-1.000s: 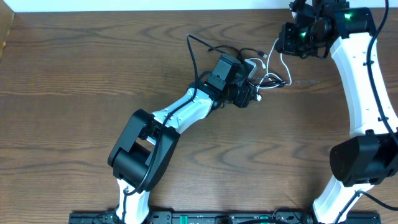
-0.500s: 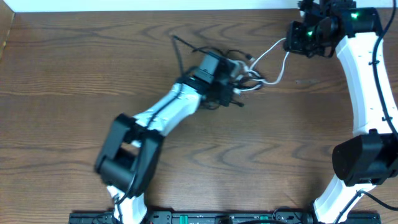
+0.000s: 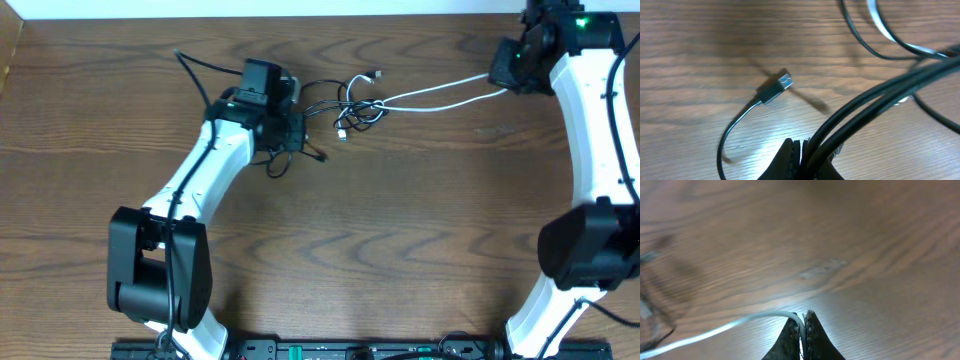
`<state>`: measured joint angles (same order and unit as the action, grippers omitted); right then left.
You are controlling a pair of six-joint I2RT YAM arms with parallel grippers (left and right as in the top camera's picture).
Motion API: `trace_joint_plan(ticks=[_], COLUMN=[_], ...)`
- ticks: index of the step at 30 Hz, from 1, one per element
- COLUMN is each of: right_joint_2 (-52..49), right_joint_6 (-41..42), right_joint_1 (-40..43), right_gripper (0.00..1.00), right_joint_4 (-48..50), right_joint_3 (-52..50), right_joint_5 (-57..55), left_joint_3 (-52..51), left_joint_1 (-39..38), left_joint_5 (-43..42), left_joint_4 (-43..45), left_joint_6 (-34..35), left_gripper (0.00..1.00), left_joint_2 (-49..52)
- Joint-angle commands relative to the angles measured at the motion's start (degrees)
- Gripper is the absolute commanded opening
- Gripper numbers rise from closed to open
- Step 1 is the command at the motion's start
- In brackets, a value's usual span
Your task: Untangle cables
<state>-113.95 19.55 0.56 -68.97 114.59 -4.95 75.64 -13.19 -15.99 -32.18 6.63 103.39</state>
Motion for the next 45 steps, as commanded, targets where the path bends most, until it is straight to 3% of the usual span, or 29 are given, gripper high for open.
trace_joint_plan(ticks=[1, 11, 18, 23, 29, 33, 39, 42, 45], right_joint_2=[-4.0, -11.4, -12.1, -12.1, -12.1, -12.1, -12.1, -12.1, -12.1], right_joint_6=[1.7, 1.5, 1.7, 2.3, -4.7, -11.6, -17.5, -19.5, -19.5], right_joint_1=[5.2, 13.0, 17.3, 21.5, 20.5, 17.7, 12.5, 9.7, 7.0], right_gripper=[0.01, 0.01, 0.04, 0.02, 0.01, 0.09, 0.40, 0.46, 0.49], right_joint_4=[-0.9, -4.0, -4.6, -4.6, -4.8, -4.3, -2.1, -0.7, 0.7], right_joint_3=[0.0, 0.0, 0.0, 0.0, 0.0, 0.0, 0.0, 0.0, 0.0], right_joint_5=[-6.5, -1.8, -1.4, 4.9, 10.3, 16.8, 27.8, 32.8, 35.9], left_joint_3=[0.3, 0.3, 0.3, 0.3, 0.3, 0.3, 0.3, 0.4, 0.4], left_joint_1=[3.3, 5.2, 5.2, 5.2, 5.2, 4.7, 3.0, 1.7, 0.8], left_joint_5=[3.2, 5.1, 6.7, 6.6, 6.6, 3.1, 1.0, 0.0, -0.2], left_joint_4=[-0.8, -1.1, -1.2, -1.2, -1.2, -1.3, -1.5, -1.6, -1.5], left_joint_6=[0.7, -0.2, -0.9, -1.0, -1.0, -3.2, -4.3, -4.3, -4.2], left_gripper=[0.07, 0.07, 0.08, 0.08, 0.07, 0.09, 0.39, 0.61, 0.73], left_joint_2=[-0.1, -0.1, -0.1, -0.1, -0.1, -0.1, -0.2, -0.7, -2.0])
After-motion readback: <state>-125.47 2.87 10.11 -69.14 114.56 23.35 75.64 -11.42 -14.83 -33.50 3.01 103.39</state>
